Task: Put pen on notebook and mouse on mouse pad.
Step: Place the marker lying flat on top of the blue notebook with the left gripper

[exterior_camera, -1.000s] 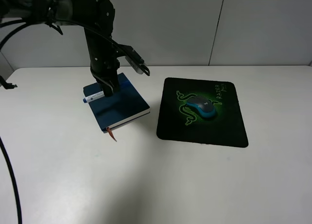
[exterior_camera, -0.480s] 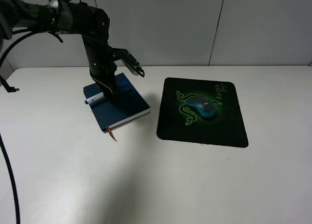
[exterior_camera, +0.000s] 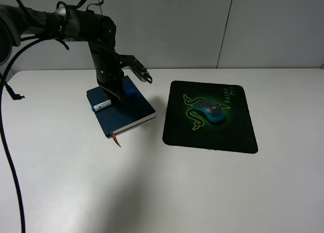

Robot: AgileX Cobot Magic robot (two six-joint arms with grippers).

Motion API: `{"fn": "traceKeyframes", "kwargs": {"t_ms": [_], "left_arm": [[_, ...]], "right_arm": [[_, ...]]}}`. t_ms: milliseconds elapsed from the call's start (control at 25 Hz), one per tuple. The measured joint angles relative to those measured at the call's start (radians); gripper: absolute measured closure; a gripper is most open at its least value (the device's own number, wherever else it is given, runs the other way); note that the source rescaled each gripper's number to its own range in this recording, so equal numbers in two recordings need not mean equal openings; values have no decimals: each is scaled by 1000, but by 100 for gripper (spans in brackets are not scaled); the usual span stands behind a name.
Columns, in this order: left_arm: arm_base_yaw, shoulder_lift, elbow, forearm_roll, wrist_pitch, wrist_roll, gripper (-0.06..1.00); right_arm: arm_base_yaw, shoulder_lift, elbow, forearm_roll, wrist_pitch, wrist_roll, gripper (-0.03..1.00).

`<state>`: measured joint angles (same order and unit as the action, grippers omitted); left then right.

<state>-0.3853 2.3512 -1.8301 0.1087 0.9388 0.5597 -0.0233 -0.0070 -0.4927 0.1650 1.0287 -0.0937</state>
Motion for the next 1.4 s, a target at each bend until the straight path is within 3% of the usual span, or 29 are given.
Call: {"fn": "traceKeyframes", "kwargs": {"t_ms": [280,360,400,560,680,1120,1400], "left_arm": [[0,1,0,-2,-10,0,94],[0,1,0,-4,-14,0,88],[0,4,0,-6,-18,0,78],[1,3,-5,4,-19,-10,18],[1,3,-7,5,-19,-13,1],[1,-3,-7,5,-10,-15,-5],[1,-82,-7,3,81,-25,-5]], "right_arm": [[0,0,0,0,0,0,-3],[0,0,0,0,0,0,-3],[0,0,0,0,0,0,-3],[0,0,0,0,0,0,-3],[0,0,0,-1,0,0,-3],[0,0,0,-1,0,0,-3],[0,0,0,-1,0,0,-3]]}}
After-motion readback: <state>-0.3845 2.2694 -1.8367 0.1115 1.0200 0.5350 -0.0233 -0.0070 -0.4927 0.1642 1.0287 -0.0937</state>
